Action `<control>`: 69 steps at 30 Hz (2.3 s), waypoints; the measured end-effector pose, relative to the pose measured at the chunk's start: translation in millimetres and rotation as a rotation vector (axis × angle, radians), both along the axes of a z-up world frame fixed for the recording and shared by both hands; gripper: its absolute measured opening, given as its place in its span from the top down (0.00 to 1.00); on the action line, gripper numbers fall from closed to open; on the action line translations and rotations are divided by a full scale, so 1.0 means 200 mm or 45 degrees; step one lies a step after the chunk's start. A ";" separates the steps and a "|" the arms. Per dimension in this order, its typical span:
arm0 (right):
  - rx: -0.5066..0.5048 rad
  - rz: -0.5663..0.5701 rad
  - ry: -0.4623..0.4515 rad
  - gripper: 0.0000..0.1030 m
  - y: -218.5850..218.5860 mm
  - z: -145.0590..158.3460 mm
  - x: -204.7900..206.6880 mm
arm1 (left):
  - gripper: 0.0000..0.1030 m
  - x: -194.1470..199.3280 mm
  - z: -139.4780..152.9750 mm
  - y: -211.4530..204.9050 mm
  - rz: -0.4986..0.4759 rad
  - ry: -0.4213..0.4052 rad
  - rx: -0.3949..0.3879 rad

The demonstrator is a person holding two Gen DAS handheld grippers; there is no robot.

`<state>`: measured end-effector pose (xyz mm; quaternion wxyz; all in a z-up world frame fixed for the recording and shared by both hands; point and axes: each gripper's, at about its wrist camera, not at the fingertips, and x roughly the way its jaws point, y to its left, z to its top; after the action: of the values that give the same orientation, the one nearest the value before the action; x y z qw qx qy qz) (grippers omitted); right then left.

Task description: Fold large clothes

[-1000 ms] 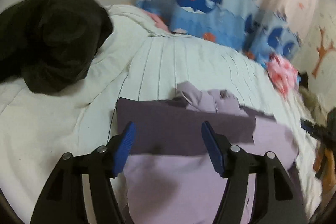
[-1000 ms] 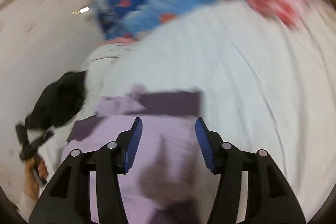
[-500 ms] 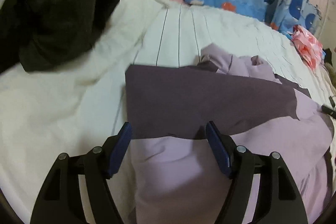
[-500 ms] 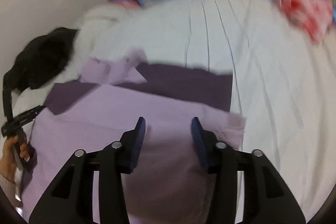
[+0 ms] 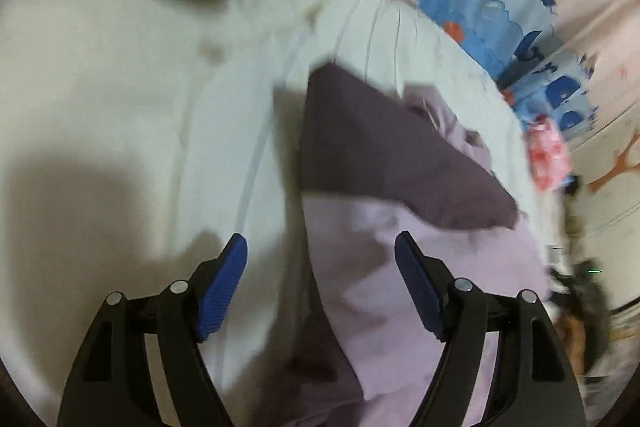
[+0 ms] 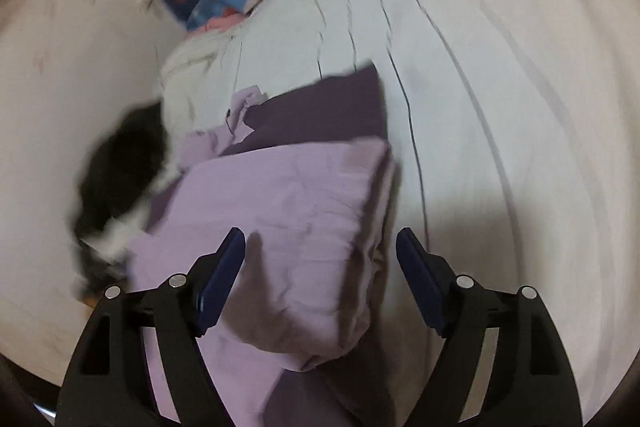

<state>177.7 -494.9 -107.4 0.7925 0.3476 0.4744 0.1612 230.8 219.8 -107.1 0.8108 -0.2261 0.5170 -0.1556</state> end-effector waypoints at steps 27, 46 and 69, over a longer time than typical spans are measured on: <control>0.058 0.087 -0.303 0.67 -0.30 0.69 -0.14 | 0.63 -0.16 0.37 -0.69 -0.033 -0.215 -0.267; 0.096 0.237 -0.004 0.60 0.12 -0.10 0.06 | 0.53 -0.07 -0.12 -0.30 -0.027 0.049 -0.150; 0.136 -0.072 0.097 0.35 -0.62 -0.11 -0.02 | 0.43 -0.06 -0.13 -0.90 -0.132 0.180 -0.331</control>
<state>173.8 -619.1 -128.8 0.7584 0.4085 0.4851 0.1506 218.4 38.9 -133.9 0.7271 -0.3127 0.5592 -0.2466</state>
